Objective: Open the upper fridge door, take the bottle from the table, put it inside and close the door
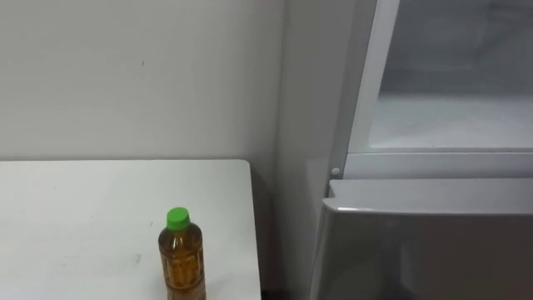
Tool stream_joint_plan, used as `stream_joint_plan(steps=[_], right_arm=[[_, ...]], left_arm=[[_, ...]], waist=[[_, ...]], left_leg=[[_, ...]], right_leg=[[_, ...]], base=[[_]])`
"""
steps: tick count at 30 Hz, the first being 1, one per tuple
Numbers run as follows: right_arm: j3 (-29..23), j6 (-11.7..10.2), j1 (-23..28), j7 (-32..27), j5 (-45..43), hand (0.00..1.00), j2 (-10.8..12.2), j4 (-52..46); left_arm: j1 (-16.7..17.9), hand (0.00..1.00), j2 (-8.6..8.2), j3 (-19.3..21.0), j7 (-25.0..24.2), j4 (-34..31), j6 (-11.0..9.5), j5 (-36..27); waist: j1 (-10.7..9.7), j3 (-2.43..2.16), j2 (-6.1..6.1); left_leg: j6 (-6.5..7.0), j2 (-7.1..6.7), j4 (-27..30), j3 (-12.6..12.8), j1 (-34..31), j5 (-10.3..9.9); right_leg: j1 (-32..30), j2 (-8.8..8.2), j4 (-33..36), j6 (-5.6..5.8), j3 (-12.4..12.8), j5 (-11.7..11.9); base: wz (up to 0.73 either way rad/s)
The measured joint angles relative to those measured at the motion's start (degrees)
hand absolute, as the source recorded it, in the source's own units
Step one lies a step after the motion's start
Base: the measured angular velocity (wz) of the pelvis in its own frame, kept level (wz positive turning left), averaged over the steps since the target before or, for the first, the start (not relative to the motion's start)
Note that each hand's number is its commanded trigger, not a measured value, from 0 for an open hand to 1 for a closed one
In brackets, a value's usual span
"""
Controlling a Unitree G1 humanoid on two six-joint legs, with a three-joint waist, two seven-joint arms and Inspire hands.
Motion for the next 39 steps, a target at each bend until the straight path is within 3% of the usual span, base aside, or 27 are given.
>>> stream_joint_plan(steps=[9,12,18,25,30,39], right_arm=[[-1.23,-2.21,-2.57,3.5,10.78,0.0,-0.11,-10.75],[-1.22,-5.43,-5.49,4.07,17.01,0.0,-0.09,-12.58],[-1.16,-7.15,-10.56,3.97,28.03,0.0,-0.05,-15.95],[-1.05,-7.45,-13.23,2.39,29.24,0.0,0.71,-15.92],[-0.77,-7.45,-13.76,0.96,28.8,0.0,2.49,-15.16],[2.09,-7.91,-14.07,-1.02,27.55,0.0,3.04,-12.91]], left_arm=[[0.01,0.0,0.28,-0.04,-0.74,-0.2,0.7,0.03],[0.02,0.0,0.92,-0.07,-0.8,-0.17,0.56,0.05],[0.15,0.0,1.6,-0.08,-0.66,-0.35,0.81,0.52],[0.41,0.0,1.3,-0.21,-0.6,-0.74,2.62,1.38],[0.15,0.0,0.58,-0.7,-0.55,-0.82,3.47,2.16],[-0.75,0.0,0.62,-1.46,-0.09,-1.38,4.81,3.65]], waist=[[-0.25,0.1,-0.06],[-0.26,0.04,-0.87],[0.21,-0.45,-1.6],[0.22,-0.71,-1.04],[0.23,-0.5,-0.02],[1.84,-0.48,0.1]], left_leg=[[-0.03,0.22,-0.03,-0.09,-0.06,0.15],[-0.04,0.29,0.04,-0.14,0.06,0.22],[-0.03,0.59,0.04,-0.16,-0.31,0.21],[-0.02,0.57,-0.04,-0.19,-0.68,0.21],[-0.02,0.59,-0.11,-0.21,-0.1,0.21],[0.01,0.57,0.37,-0.3,-0.66,0.19]], right_leg=[[0.33,0.21,-0.65,-0.21,-0.2,0.3],[0.76,0.23,-0.87,-0.22,-0.47,0.33],[0.87,0.06,-1.93,-0.04,-1.43,0.58],[1.02,0.04,-1.84,0.11,-1.54,0.8],[1.79,0.04,-1.92,0.12,-1.93,0.8],[1.81,-0.02,-2.71,0.11,-2.47,0.79]], base=[[0.0],[0.07],[0.09],[0.01],[0.03],[0.02]])
